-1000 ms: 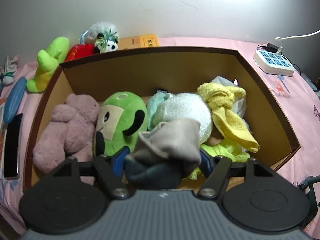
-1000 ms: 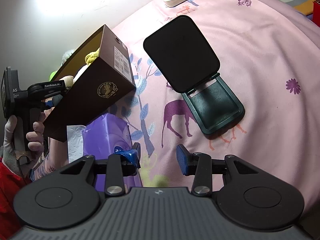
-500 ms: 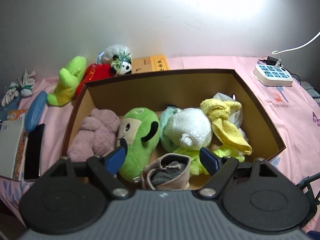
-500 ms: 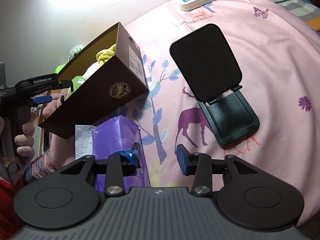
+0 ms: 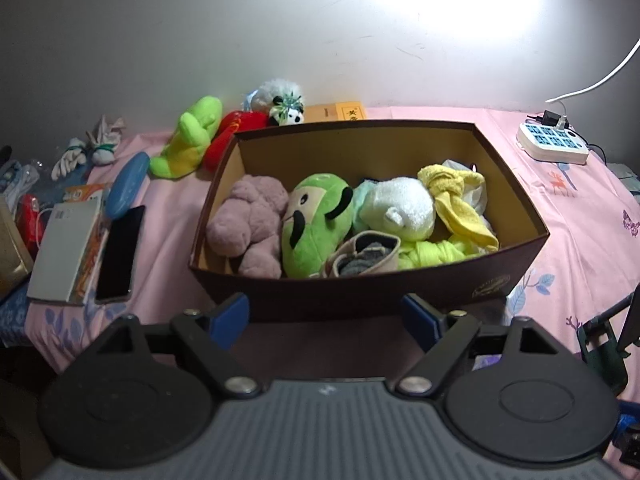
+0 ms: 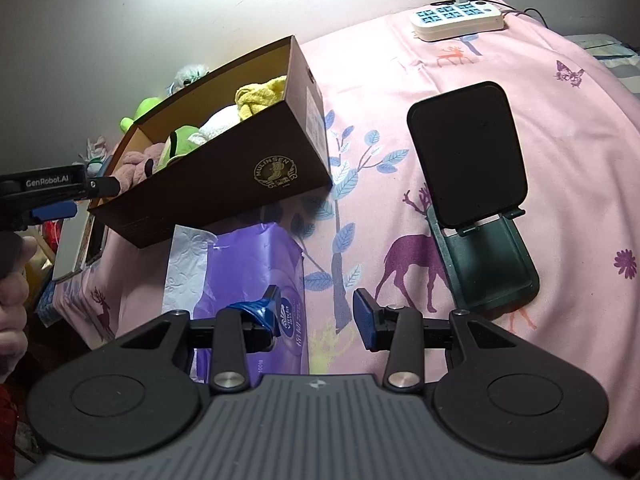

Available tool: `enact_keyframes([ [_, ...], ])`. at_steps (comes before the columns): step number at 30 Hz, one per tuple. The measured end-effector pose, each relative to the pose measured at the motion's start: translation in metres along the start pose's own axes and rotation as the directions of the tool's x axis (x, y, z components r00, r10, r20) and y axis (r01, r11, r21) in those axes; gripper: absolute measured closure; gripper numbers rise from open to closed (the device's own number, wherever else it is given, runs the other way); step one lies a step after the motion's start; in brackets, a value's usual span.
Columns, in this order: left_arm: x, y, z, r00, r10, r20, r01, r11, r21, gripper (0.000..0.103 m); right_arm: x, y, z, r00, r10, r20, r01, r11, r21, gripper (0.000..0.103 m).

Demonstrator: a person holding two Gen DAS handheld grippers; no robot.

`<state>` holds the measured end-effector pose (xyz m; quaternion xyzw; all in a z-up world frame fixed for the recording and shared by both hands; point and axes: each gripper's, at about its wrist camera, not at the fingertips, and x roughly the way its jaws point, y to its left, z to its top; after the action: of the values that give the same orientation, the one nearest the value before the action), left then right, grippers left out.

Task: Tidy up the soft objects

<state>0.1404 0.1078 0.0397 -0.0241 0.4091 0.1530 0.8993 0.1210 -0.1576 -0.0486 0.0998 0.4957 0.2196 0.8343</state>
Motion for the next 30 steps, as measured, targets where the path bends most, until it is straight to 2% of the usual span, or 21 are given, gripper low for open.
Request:
enact_keyframes([
  [1, -0.005, -0.001, -0.006, 1.000, 0.020, 0.000, -0.020, 1.000, 0.001, 0.015, 0.001, 0.000, 0.000, 1.000, 0.005, -0.001, -0.005, 1.000, -0.010, 0.079],
  [2, -0.010, -0.004, -0.013, 0.999, 0.039, -0.002, -0.039, 0.999, 0.002, 0.007, 0.001, 0.000, 0.001, 1.000, 0.010, -0.004, -0.010, 1.000, -0.021, 0.079],
  [3, -0.015, -0.007, -0.019, 0.998, 0.055, -0.004, -0.055, 0.999, 0.003, 0.005, 0.000, 0.000, 0.001, 1.000, 0.013, -0.007, -0.013, 0.999, -0.030, 0.079],
  [5, -0.023, -0.015, -0.032, 0.997, 0.070, -0.017, -0.070, 0.998, 0.004, 0.006, -0.004, -0.002, 0.002, 1.000, 0.020, -0.008, -0.020, 0.998, -0.053, 0.079],
  [11, -0.041, -0.040, -0.062, 0.996, 0.051, -0.079, -0.055, 0.998, -0.041, 0.006, -0.023, -0.022, -0.002, 1.000, 0.009, -0.010, -0.010, 0.995, -0.098, 0.079],
  [22, -0.059, -0.094, -0.098, 0.986, 0.071, -0.154, -0.086, 0.992, -0.090, 0.005, -0.052, -0.057, -0.014, 0.996, -0.090, 0.019, 0.092, 0.983, -0.161, 0.079],
  [30, -0.068, -0.116, -0.119, 0.971, 0.086, -0.221, -0.112, 0.988, -0.107, 0.005, -0.065, -0.064, -0.025, 0.995, -0.097, 0.012, 0.097, 0.977, -0.190, 0.079],
])
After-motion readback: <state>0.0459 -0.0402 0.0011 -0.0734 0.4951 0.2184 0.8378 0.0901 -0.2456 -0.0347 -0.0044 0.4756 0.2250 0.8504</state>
